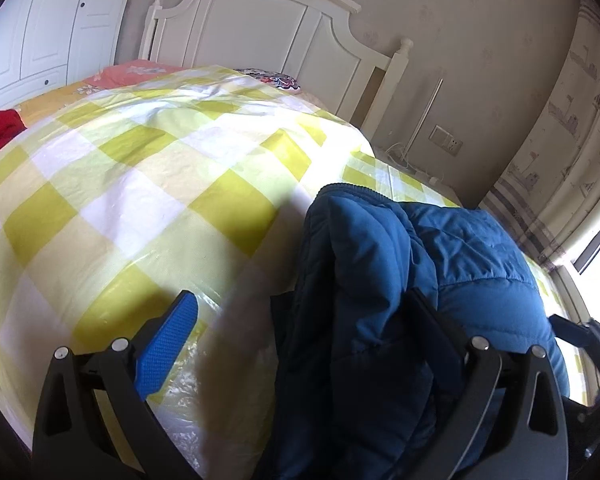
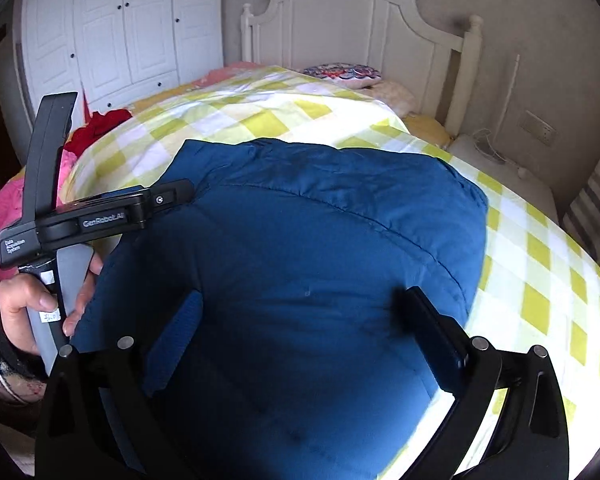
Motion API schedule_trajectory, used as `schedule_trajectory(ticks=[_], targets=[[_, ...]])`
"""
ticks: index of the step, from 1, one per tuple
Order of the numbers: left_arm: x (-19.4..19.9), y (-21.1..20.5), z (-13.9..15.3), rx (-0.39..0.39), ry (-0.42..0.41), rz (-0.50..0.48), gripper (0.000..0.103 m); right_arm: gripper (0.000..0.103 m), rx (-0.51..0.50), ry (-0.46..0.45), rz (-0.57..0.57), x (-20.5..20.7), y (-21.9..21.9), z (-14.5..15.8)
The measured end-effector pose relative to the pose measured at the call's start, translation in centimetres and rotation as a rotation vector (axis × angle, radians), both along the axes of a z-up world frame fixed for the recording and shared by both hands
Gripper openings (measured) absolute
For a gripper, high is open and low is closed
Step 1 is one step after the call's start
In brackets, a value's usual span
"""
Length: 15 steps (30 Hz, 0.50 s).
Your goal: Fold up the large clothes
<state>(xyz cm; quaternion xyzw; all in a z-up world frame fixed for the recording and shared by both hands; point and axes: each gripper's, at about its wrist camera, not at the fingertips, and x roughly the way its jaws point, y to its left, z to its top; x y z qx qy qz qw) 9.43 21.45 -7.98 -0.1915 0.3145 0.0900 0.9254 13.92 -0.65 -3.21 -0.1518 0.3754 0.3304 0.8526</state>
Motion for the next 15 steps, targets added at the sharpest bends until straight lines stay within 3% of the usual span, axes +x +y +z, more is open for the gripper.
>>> schedule_trajectory(ticks=[3,6,8,10,13,15], targets=[[0.1,-0.1,0.0,0.007,0.007,-0.001,0.101,0.097,0.013,-0.019,0.003,-2.1,-0.8,0.9],[0.1,-0.1,0.0,0.008,0.011,-0.001,0.101,0.097,0.07,-0.113,0.017,-5.2,-2.5,2.5],[0.1,-0.2,0.2,0.022,0.025,-0.01,0.101,0.097,0.036,-0.149,0.041,-6.7,-2.7,2.3],[0.0,-0.3,0.2,0.025,0.041,-0.036,0.101,0.098,-0.064,-0.081,0.098,-7.5,-1.9,-0.4],[-0.4,0.2,0.0,-0.01,0.074,-0.094,0.101,0.098,0.014,-0.05,0.079,-8.0,-3.9,-0.9],[-1.4,1.1,-0.5,-0.091,0.082,-0.161,0.101,0.098,0.081,-0.009,0.042,-7.2,-5.8,-0.5]])
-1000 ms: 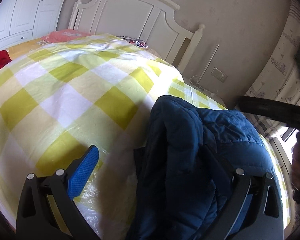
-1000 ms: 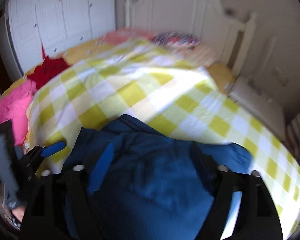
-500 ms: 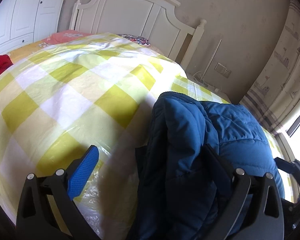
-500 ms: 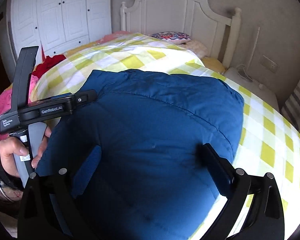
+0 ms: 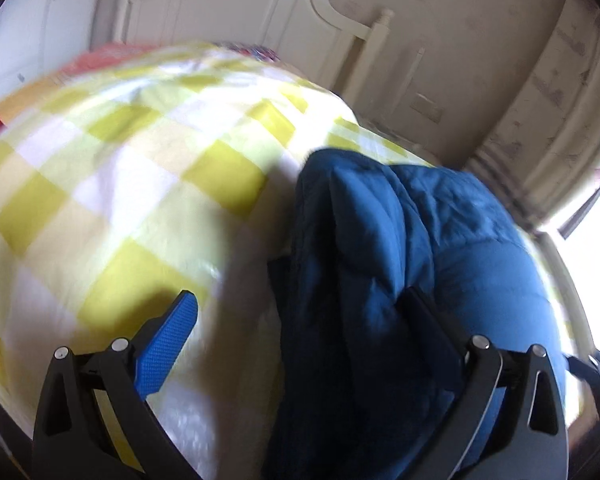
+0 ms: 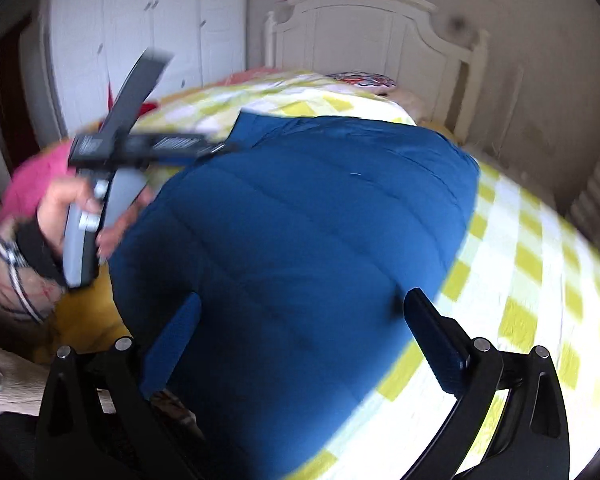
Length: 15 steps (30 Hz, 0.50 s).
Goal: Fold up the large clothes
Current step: 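Lift the folded jacket bundle with both grippers and carry it across the bed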
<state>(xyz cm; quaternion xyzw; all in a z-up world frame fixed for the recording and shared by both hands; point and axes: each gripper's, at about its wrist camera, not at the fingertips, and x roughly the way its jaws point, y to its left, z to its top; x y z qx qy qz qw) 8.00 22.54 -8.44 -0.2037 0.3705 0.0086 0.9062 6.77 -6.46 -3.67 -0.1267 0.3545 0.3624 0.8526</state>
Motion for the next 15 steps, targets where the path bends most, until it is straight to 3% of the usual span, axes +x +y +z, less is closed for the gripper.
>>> schedule_trajectory(ticks=[2,5,10,13,15], targets=[[-0.6,1.0,-1.0,-0.114,0.017,-0.069,0.101,0.099,0.063,0.054,-0.054,1.3,-1.7,0.0],[-1.4,2.6,-2.7,-0.285,0.019,-0.183,0.101,0.099,0.238,0.27,-0.116,4.7,-4.3,-1.9],[-1.4,2.3,-3.4,-0.337,0.054,-0.287,0.101,0.099,0.446,0.592,-0.068,7.9,-5.0,-6.3],[-0.6,2.0,-3.7,-0.362,0.102,-0.303,0.101,0.099,0.484,0.642,-0.044,8.6,-5.2,-7.2],[-0.2,1.5,-3.4,-0.334,0.134,-0.298,0.101,0.099,0.476,0.65,-0.035,8.8,-5.0,-7.2]])
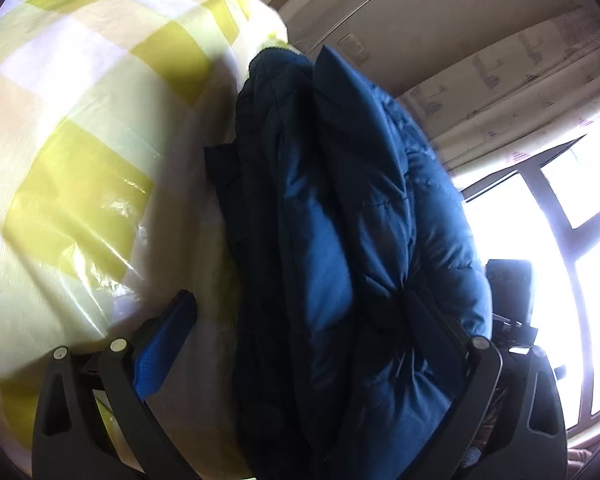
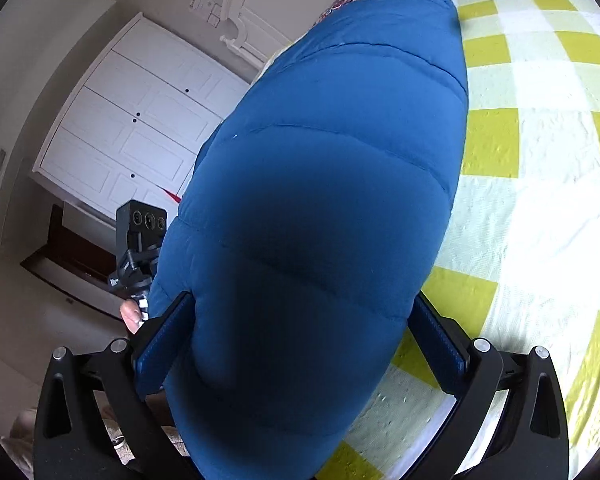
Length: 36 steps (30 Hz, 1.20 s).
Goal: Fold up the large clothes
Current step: 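Lift the folded jacket bundle with both grippers and carry it across the bed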
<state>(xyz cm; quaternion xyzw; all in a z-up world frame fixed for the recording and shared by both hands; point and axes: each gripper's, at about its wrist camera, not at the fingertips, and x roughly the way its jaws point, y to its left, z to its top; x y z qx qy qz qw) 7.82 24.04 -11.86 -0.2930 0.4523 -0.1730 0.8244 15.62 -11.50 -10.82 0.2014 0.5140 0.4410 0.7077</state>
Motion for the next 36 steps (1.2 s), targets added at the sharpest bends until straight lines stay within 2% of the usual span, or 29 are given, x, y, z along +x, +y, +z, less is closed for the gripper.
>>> schedule_trajectory(ticks=[2,5,6,9,11,13,15,19,20,21,22,24,26,29,32,36], targets=[[0.4,0.0,0.4,-0.012,0.01,-0.017,0.101,0.099,-0.004,0.014,0.014,0.2,0.1,0.0],[0.8,1.2,0.4,-0.133,0.021,-0.009,0.101,0.099,-0.006,0.016,0.018,0.3,0.0,0.0],[1.0,1.3,0.3,-0.15,0.026,-0.019,0.101,0.099,-0.008,0.014,0.019,0.2,-0.1,0.1],[1.1,0.4,0.6,-0.124,0.028,-0.058,0.101,0.099,-0.016,0.016,0.025,0.5,-0.1,-0.1],[1.0,0.4,1.3,-0.116,-0.002,-0.053,0.101,0.099,-0.017,0.017,0.023,0.5,-0.1,0.0],[1.3,-0.5,1.0,-0.065,0.024,-0.071,0.101,0.099,-0.021,0.014,0.019,0.4,0.6,0.3],[1.5,-1.5,1.0,-0.016,0.0,-0.077,0.101,0.099,-0.031,0.013,0.017,0.5,1.2,0.4],[1.5,-1.8,1.1,-0.034,-0.03,-0.076,0.101,0.099,-0.05,-0.019,-0.002,0.0,1.8,0.6],[1.8,-1.7,0.8,-0.116,-0.032,-0.098,0.1,0.099,-0.052,-0.048,-0.008,-0.4,2.0,0.9],[2.0,-1.6,0.2,-0.227,-0.026,-0.128,0.093,0.099,-0.057,-0.081,-0.011,-0.8,2.1,1.1],[1.9,-1.7,0.1,-0.254,-0.049,-0.101,0.093,0.098,-0.064,-0.118,-0.022,-1.1,2.1,1.4],[2.0,-2.9,1.0,-0.207,-0.085,-0.09,0.088,0.092,-0.063,-0.194,-0.057,-1.9,1.4,2.2],[2.6,-3.9,2.1,-0.21,-0.119,-0.08,0.083,0.089,-0.074,-0.266,-0.097,-2.1,0.6,3.2],[4.9,-6.6,4.3,-0.145,-0.184,-0.09,0.079,0.085,-0.105,-0.372,-0.178,-1.8,-1.4,5.2],[8.9,-9.6,6.7,-0.125,-0.24,-0.131,0.076,0.084,-0.121,-0.424,-0.258,-0.4,-4.1,6.7],[15.6,-14.9,8.7,-0.072,-0.289,-0.185,0.075,0.083,-0.119,-0.444,-0.373,4.2,-8.6,7.7]])
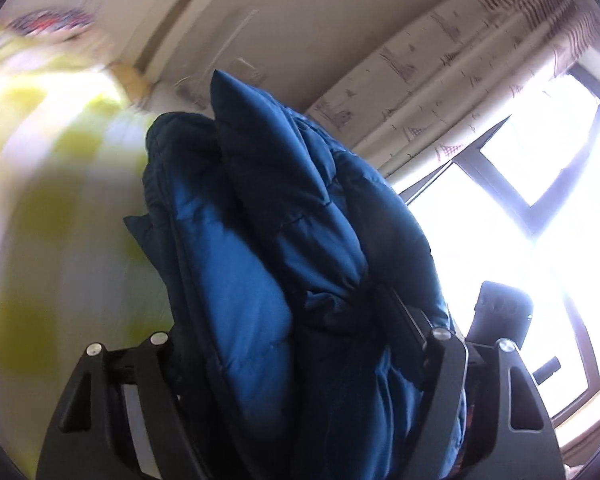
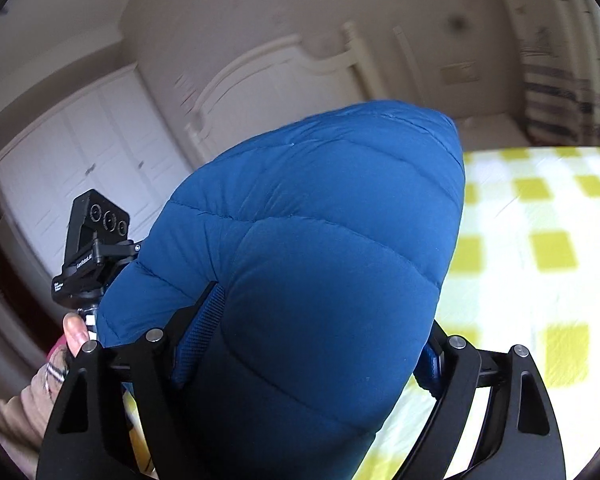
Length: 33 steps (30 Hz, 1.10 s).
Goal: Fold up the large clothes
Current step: 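Lift the folded jacket bundle with both grippers and carry it across the bed, then lower the folded jacket onto the bed and open both grippers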
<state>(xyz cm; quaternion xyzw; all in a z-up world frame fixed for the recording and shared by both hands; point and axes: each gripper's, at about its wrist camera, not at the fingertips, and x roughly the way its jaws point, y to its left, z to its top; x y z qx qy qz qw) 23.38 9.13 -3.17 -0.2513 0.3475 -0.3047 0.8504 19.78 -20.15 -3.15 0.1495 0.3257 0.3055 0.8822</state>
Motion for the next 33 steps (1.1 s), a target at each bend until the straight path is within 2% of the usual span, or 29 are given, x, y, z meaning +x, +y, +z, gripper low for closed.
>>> schedule_trajectory(ticks=[2,4,5,6,7,8,10,11,12,14,16,18,20,21,23,25,27,29,31,33], targets=[[3.8,-1.9,-0.7,0.017,0.039,0.006,0.075,0.083,-0.024,0.024,-0.045,3.0,-1.6,-0.7],[7.6,-2.9,-3.5,0.06,0.152,0.077,0.075,0.083,-0.08,0.101,-0.095,5.9,-2.6,-2.4],[8.6,-3.2,-4.8,0.098,0.199,0.111,0.082,0.086,-0.128,0.155,-0.127,7.2,-2.8,-3.5],[9.3,-3.3,-6.0,0.08,0.213,0.133,0.096,0.092,-0.092,0.2,-0.152,8.1,-3.7,-4.6],[9.4,-3.0,-6.6,0.058,0.224,0.149,0.1,0.092,-0.049,0.214,-0.149,8.2,-4.4,-4.9],[9.3,-2.6,-7.0,0.026,0.233,0.162,0.101,0.093,-0.064,0.212,-0.153,7.8,-4.5,-4.7],[8.5,-2.1,-6.8,0.039,0.225,0.172,0.101,0.095,-0.129,0.158,-0.199,6.5,-3.4,-3.3],[8.2,-1.9,-6.5,0.045,0.218,0.182,0.101,0.095,-0.169,0.111,-0.233,5.3,-2.9,-2.5],[7.3,-1.2,-6.3,0.05,0.21,0.207,0.101,0.097,-0.212,0.027,-0.273,3.5,-2.1,-1.0],[4.8,0.2,-6.2,0.046,0.198,0.254,0.101,0.099,-0.224,-0.074,-0.228,1.6,0.7,0.7],[2.7,0.5,-5.5,0.075,0.162,0.312,0.101,0.099,-0.284,-0.13,-0.17,0.5,3.7,1.1],[0.7,0.5,-4.8,0.133,0.118,0.378,0.1,0.099,-0.429,-0.158,-0.097,0.1,7.4,0.2],[-1.5,0.3,-3.4,0.203,0.061,0.43,0.1,0.099,-0.643,-0.159,-0.043,-0.2,11.1,-2.2],[-2.5,0.3,-2.7,0.239,0.031,0.447,0.1,0.099,-0.768,-0.199,-0.031,-1.1,12.7,-3.2],[-4.9,0.2,-1.1,0.308,-0.025,0.477,0.101,0.099,-0.843,-0.221,0.003,-2.8,13.6,-3.8],[-7.8,0.6,0.7,0.393,-0.095,0.525,0.101,0.098,-0.773,-0.238,0.029,-5.2,12.9,-2.7],[-11.8,0.5,3.7,0.484,-0.233,0.585,0.101,0.097,-0.602,-0.256,0.022,-7.6,10.4,-0.2],[-15.2,-0.1,6.0,0.544,-0.344,0.646,0.101,0.099,-0.493,-0.31,-0.04,-9.5,7.9,2.6],[-18.0,-1.3,8.5,0.601,-0.453,0.707,0.101,0.099,-0.44,-0.355,-0.11,-11.0,5.6,5.5],[-19.7,-2.5,10.5,0.628,-0.515,0.717,0.101,0.099,-0.382,-0.388,-0.18,-12.3,3.4,7.4]])
